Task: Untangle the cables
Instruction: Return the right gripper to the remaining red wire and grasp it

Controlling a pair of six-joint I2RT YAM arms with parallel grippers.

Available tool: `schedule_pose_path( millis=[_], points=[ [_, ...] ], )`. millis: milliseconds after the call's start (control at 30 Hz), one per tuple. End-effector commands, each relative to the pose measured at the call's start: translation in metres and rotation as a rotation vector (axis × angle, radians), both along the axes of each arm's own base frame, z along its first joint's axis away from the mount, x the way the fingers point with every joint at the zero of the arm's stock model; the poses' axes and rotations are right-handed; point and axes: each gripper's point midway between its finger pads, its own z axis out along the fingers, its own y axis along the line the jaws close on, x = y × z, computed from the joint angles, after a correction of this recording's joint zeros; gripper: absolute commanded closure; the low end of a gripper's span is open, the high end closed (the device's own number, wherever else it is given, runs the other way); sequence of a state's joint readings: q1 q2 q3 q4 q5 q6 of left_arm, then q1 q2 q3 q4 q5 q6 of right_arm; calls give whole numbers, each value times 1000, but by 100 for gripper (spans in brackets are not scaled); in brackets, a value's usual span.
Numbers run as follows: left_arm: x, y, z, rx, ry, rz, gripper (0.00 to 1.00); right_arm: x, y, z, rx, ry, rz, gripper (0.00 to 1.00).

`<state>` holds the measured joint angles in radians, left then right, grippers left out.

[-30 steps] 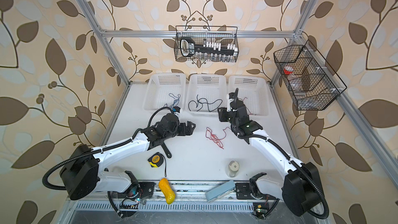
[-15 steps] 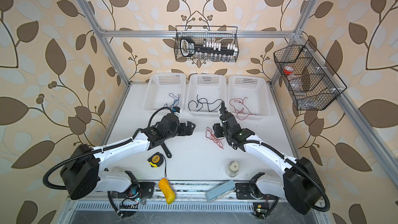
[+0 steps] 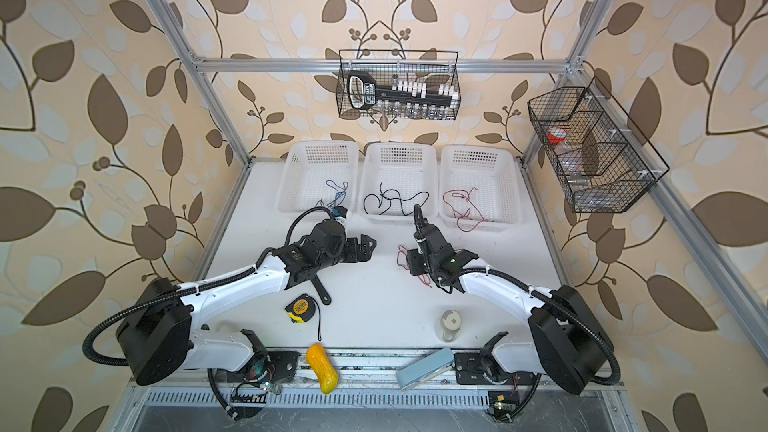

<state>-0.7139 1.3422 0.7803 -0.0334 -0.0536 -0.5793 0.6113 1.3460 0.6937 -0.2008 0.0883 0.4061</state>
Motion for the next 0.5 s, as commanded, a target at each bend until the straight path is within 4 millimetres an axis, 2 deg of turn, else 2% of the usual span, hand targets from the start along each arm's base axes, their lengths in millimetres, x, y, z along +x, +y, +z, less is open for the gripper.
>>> schedule_pose_path(
  millis=[0, 200, 467],
  points=[
    [4, -3, 11, -7, -25, 6, 1, -4, 4, -10, 0, 25, 8, 49],
    [4, -5, 12, -6, -23, -2, 1, 1, 9, -19, -42, 21, 26, 50],
    [6, -6, 17, 2, -35, -13, 1, 27, 23, -9, -42, -37, 13, 51]
  ],
)
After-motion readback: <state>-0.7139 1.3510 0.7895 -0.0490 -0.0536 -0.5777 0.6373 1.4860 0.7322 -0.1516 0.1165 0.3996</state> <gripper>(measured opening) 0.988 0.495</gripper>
